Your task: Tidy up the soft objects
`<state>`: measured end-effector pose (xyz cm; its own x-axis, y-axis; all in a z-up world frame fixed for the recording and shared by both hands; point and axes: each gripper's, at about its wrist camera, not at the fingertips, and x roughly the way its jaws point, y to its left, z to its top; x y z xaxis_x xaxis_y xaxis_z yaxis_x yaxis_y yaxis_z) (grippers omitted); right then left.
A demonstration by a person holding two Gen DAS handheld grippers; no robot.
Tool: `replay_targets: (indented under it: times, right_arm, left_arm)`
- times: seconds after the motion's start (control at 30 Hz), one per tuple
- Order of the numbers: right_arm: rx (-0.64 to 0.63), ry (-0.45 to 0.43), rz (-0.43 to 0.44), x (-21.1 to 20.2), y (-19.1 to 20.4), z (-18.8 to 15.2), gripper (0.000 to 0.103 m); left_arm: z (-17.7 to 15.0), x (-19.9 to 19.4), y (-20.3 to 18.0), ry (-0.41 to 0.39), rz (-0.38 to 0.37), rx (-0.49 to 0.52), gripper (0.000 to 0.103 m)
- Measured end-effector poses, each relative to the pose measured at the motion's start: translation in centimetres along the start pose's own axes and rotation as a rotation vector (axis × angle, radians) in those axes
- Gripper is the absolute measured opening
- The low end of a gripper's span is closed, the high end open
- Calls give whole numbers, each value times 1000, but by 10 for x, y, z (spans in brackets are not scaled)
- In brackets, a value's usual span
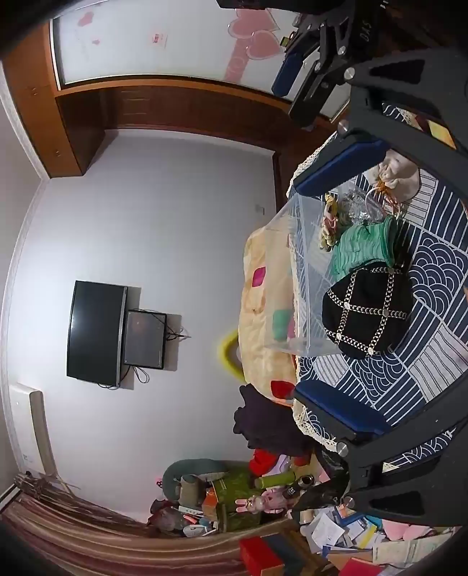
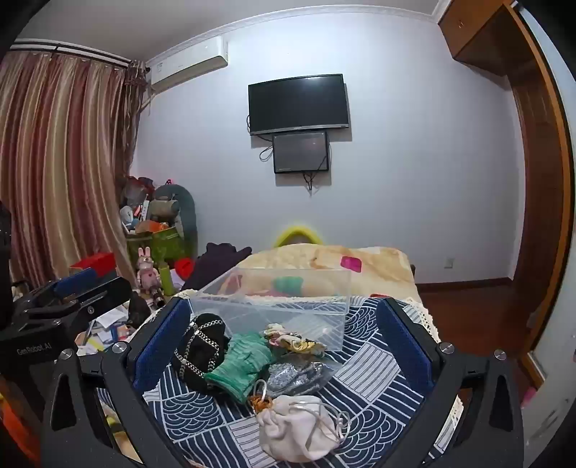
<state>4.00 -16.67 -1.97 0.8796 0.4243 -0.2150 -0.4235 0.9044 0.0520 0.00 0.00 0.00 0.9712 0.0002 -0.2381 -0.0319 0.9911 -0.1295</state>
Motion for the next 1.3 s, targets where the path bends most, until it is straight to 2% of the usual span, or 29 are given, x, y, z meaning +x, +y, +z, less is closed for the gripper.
replay_targets:
  times: [0.2,0.47,1.3]
  right_arm:
    - [-5,-3,2,0,1,0,103]
    - [-5,-4,3,0,1,0,103]
    - [-7,-12,14,-8,10,5,103]
  left_arm:
    - [-2,-4,-6,-21,20,56,103]
    - [0,0,-3,-1,-5,35,103]
    - [0,-4,-8,-16,4,54,103]
